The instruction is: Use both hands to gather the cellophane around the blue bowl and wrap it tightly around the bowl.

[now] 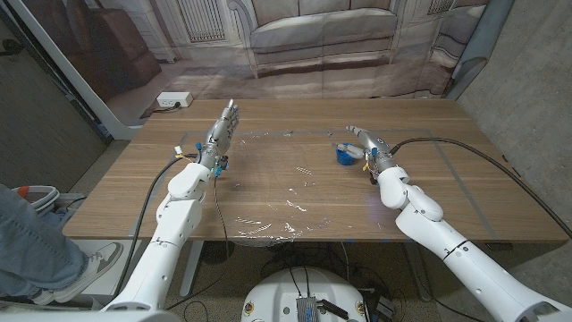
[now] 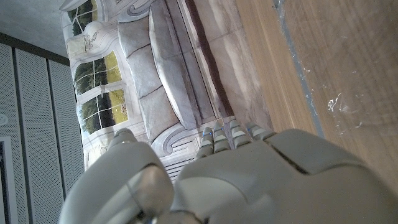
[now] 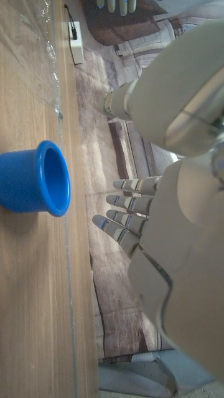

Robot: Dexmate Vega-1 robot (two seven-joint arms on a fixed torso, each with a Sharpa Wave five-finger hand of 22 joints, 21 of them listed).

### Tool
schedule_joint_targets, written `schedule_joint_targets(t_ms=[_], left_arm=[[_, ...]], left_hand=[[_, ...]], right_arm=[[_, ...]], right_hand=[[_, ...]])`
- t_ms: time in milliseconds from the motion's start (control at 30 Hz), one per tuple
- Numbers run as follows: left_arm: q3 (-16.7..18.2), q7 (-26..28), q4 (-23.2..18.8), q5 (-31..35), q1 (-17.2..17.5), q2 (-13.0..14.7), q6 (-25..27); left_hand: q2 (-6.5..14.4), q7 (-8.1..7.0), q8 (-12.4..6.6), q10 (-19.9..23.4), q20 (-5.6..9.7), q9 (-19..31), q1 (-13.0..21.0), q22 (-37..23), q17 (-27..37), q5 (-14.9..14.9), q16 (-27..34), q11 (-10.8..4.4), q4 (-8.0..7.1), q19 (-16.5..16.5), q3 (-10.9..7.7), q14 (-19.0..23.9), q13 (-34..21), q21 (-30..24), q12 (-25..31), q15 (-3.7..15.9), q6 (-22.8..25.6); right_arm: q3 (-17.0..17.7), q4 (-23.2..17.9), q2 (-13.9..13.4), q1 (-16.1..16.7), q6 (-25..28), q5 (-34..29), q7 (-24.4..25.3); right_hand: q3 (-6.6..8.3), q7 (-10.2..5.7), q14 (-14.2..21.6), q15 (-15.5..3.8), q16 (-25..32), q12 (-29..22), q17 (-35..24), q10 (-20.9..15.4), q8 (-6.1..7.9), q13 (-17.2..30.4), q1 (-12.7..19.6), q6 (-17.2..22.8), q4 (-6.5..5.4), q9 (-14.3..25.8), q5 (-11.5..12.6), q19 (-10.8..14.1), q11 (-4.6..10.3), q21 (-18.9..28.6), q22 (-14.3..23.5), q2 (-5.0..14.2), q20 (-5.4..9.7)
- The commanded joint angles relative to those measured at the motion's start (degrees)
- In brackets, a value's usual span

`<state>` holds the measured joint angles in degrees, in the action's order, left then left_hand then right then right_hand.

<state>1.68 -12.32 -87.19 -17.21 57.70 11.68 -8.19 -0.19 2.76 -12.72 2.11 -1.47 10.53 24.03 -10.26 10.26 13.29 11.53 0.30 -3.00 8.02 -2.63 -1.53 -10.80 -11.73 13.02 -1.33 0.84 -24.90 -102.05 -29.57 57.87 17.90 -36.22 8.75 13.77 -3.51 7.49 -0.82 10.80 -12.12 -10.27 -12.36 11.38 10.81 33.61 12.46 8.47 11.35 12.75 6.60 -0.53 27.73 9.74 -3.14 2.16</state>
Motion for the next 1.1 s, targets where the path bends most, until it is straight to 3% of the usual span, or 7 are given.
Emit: schedule_joint_targets(t_ms=[33,733,967,1100], left_arm=[[1.06,-0.30,0.25,-1.74,0.49,-1.34,-1.34],[2.50,-0.12,-1.24,-3.29,2.50,-2.10,-0.09],[2.15,0.17,-1.77,-2.81,2.53,-2.08,0.62],[2.02,-0.02,-1.68,-2.84,2.36,-2.04,0.90]], left_hand=[[0.34,0.27,-0.30,0.63,-0.04,0.20,-0.43,-0.22,0.34,-0.09,0.08,0.03,-0.12,0.21,0.17,0.64,-0.17,0.11,0.18,-0.12,0.67],[1.27,0.21,-0.23,1.48,-1.03,0.22,-0.75,-0.28,0.41,-0.37,0.08,-0.24,-0.63,0.21,0.21,1.13,-0.21,0.06,0.23,0.18,1.52],[1.60,0.10,-0.17,1.63,-1.48,0.23,-0.80,-0.30,0.42,-0.47,0.06,-0.44,-0.76,0.21,0.19,1.25,-0.22,0.05,0.19,0.21,1.69],[1.78,0.07,-0.10,1.70,-1.79,0.24,-0.79,-0.31,0.42,-0.53,0.05,-0.57,-0.82,0.18,0.17,1.33,-0.23,0.03,0.16,0.15,1.69]], right_arm=[[-3.10,0.08,-0.51,-1.70,4.15,-4.69,-2.73],[-5.67,4.38,0.15,-5.01,7.95,-6.02,-7.81],[-5.44,4.77,-0.13,-4.81,8.41,-5.40,-7.66],[-5.54,5.09,-0.09,-4.71,8.22,-5.33,-6.84]], right_hand=[[0.07,-0.41,0.17,-0.24,0.17,-0.32,-0.21,-0.11,0.13,0.25,0.83,0.25,0.34,0.07,0.55,0.48,0.17,-0.24,0.26,-0.02,1.36],[0.10,-0.79,1.09,-0.21,0.47,-0.54,-0.25,-0.46,0.07,0.28,1.60,-0.07,0.40,0.11,1.07,0.93,0.68,-0.83,0.27,-0.33,0.76],[0.59,-0.89,1.54,-0.52,0.56,-0.62,-0.26,-0.58,0.10,0.30,2.73,-0.16,0.55,0.13,1.40,2.58,0.79,-0.64,0.27,0.23,0.91],[1.13,-1.10,3.11,-1.16,0.94,-0.95,-0.24,-1.34,0.24,0.31,4.32,0.03,0.79,0.16,1.66,4.92,1.11,-0.36,0.32,0.59,0.92]])
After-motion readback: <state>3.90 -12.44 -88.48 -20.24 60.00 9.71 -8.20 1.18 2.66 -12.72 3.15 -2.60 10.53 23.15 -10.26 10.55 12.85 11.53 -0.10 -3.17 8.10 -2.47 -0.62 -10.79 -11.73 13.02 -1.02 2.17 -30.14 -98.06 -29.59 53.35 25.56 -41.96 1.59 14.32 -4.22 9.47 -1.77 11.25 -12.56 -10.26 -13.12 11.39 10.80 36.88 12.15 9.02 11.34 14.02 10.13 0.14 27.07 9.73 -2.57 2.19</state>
